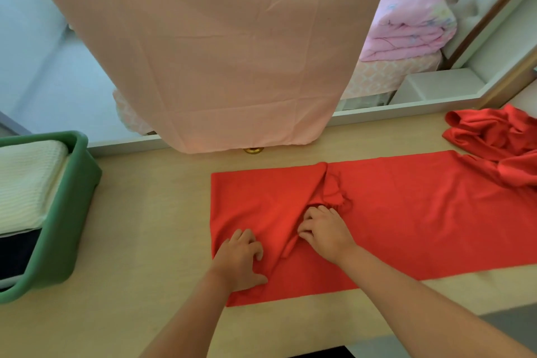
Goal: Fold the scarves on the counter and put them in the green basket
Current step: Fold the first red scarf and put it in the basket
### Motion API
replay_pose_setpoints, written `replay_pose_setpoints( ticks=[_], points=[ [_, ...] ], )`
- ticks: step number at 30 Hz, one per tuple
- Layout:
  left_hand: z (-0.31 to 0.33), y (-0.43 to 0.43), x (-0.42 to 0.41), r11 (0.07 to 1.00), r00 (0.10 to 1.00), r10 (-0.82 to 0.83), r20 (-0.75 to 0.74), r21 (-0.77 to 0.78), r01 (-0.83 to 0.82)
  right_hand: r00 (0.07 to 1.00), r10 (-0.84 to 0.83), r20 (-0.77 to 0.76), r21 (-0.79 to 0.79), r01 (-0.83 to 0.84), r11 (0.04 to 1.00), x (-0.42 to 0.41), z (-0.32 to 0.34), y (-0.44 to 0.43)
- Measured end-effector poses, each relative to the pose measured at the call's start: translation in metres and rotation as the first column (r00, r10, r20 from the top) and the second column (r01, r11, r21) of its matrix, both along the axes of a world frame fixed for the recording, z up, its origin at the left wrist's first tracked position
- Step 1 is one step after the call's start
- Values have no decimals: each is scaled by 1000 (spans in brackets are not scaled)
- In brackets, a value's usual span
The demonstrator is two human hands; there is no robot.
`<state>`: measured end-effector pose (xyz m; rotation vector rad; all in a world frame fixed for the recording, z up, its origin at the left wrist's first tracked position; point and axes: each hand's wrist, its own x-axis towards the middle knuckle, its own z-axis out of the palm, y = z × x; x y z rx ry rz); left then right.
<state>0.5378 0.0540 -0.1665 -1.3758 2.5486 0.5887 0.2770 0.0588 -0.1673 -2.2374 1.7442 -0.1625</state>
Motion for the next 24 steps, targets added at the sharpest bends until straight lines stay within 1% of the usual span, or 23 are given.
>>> replay_pose_setpoints(
  ticks=[2,4,6,8,9,10,11,12,13,14,15,17,18,20,21,23,24],
  points=[
    [1,4,6,999,997,42,-72,-13,-43,979,-115,166,31,112,993,4,10,2],
    [3,9,12,996,985,90,-148,0,-91,928,-217,301,98,197,976,3,24,1],
    [5,14,18,992,977,125,-172,8,-126,897,-267,353,75,258,963,-3,40,0],
    [7,20,23,993,988,118,-103,26,-116,905,-262,335,29,268,963,-12,54,3],
    [7,22,26,995,994,94,-56,41,-92,927,-250,279,-4,261,965,-16,60,6],
    [5,25,29,996,997,69,-18,52,-68,958,-236,161,-42,245,969,-22,63,9],
    [4,27,32,997,998,55,4,58,-55,974,-225,-35,-58,222,973,-27,66,12],
    [2,29,36,997,998,55,6,44,-56,944,-214,-251,-34,212,977,-31,68,15],
    [0,31,40,998,998,63,-13,8,-63,882,-197,-427,14,224,974,-33,69,19],
    [-1,33,44,997,996,70,-50,-39,-72,823,-188,-537,53,255,965,-35,68,24],
    [-2,36,47,993,992,80,-97,-78,-88,783,-194,-591,66,287,956,-35,66,30],
    [-5,43,54,980,975,106,-198,-144,-136,745,-215,-632,64,326,943,-30,61,42],
    [-6,46,57,970,965,122,-232,-178,-166,752,-217,-623,54,317,947,-24,58,47],
    [-6,49,61,943,941,168,-294,-231,-240,809,-200,-553,28,259,966,-7,49,55],
    [-6,50,63,935,928,181,-326,-234,-265,844,-163,-512,33,209,977,4,44,59],
    [-5,52,68,937,917,181,-356,-220,-271,891,-77,-447,25,99,995,22,36,64],
    [-5,54,73,945,921,174,-348,-205,-256,903,-34,-427,21,47,999,30,33,65]
  ],
)
